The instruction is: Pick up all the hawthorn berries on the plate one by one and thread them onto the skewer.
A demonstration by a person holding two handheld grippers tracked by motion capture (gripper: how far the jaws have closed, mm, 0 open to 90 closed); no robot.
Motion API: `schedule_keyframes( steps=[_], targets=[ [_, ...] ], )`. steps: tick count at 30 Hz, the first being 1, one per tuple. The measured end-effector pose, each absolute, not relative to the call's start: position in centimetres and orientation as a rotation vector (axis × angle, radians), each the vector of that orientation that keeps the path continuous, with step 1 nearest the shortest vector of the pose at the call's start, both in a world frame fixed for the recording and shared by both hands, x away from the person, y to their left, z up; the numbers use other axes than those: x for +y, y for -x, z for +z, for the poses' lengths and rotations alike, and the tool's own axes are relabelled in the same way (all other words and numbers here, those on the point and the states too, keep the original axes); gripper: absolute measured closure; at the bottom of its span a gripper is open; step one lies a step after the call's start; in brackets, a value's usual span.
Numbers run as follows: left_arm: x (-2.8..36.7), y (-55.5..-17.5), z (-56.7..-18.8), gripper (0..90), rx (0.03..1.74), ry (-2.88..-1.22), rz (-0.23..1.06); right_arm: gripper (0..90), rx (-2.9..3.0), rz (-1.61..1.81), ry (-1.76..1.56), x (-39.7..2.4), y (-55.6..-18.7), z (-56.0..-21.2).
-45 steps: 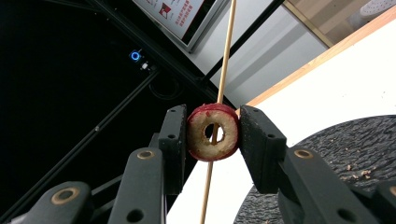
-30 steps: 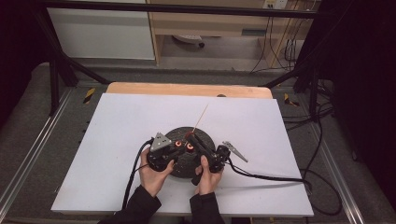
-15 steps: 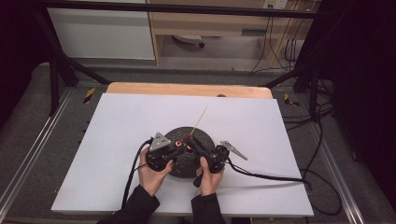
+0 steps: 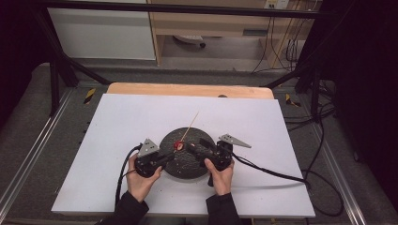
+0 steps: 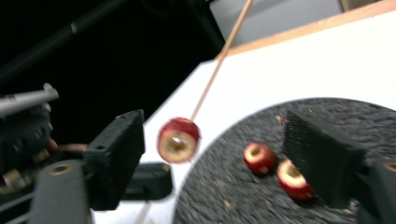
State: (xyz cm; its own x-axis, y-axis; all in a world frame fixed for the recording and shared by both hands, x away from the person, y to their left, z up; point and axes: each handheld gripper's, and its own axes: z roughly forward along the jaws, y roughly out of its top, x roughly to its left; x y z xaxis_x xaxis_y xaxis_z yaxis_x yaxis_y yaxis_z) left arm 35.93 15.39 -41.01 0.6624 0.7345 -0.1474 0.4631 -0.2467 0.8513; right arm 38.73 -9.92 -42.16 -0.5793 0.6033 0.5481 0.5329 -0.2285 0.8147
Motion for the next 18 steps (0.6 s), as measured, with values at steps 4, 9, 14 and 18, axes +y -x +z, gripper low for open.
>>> schedule_keyframes(
  steps=[4, 9, 14, 18],
  targets=[
    [16.6, -35.5, -41.3, 88.4, 0.945, -1.913, 0.348, 10.8, 2.038, 1.833, -1.346, -10.5, -39.0, -41.9],
    [18.1, -34.9, -41.7, 88.4, 0.947, -1.928, 0.336, 5.9, 2.15, 1.72, -1.301, -10.9, -39.4, -41.8],
    [19.5, -34.2, -42.1, 88.4, 0.951, -1.942, 0.347, 4.8, 2.278, 1.557, -1.251, -11.3, -39.8, -41.9],
    [20.5, -33.8, -42.1, 88.4, 0.955, -1.946, 0.355, 4.5, 2.34, 1.465, -1.235, -11.5, -40.1, -41.7]
  ],
)
